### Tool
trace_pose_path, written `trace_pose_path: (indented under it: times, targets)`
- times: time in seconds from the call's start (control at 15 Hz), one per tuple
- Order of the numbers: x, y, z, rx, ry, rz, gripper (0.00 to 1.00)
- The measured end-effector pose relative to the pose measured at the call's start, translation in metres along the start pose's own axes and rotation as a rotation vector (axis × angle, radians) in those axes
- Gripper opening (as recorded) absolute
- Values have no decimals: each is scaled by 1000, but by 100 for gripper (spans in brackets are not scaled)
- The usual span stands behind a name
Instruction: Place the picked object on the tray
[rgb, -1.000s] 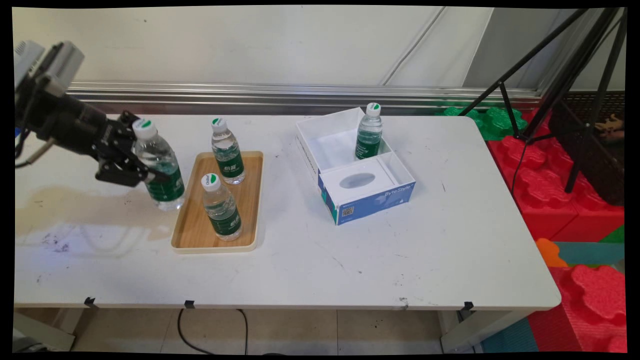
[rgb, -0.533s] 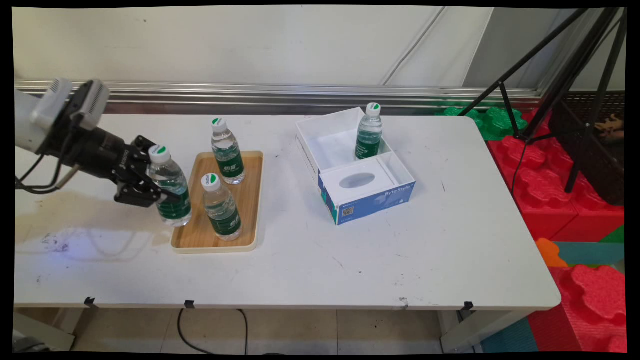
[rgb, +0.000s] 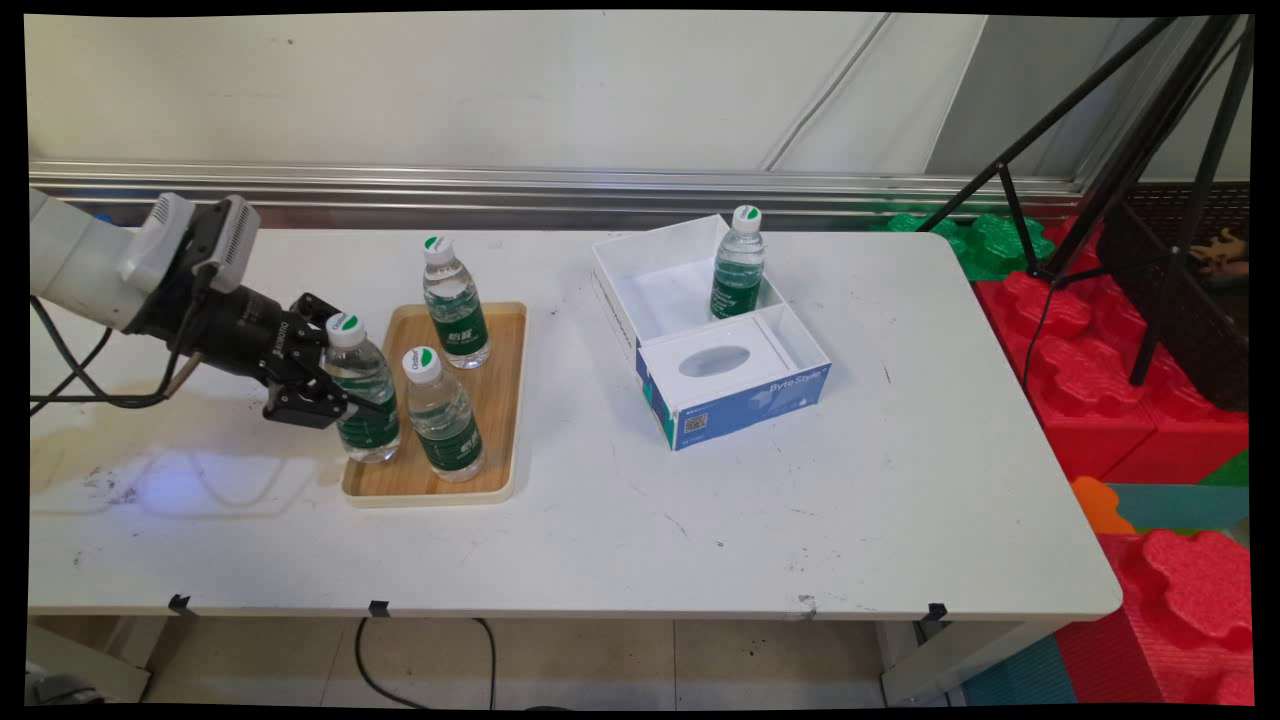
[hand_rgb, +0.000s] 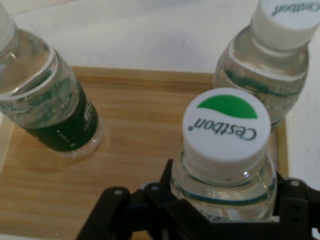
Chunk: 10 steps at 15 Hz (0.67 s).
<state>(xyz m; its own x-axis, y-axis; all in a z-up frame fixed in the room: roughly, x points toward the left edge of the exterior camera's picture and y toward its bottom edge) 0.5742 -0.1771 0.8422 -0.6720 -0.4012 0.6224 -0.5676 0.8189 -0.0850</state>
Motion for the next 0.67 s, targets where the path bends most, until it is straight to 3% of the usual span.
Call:
trace_pose_path:
  times: [0.47, 0.53, 0.67]
  targets:
    - [-7, -5, 14, -1, 7, 11, 0]
    - [-7, -6, 16, -2, 11, 12, 100]
    - [-8, -8, 18, -3, 19, 14, 100]
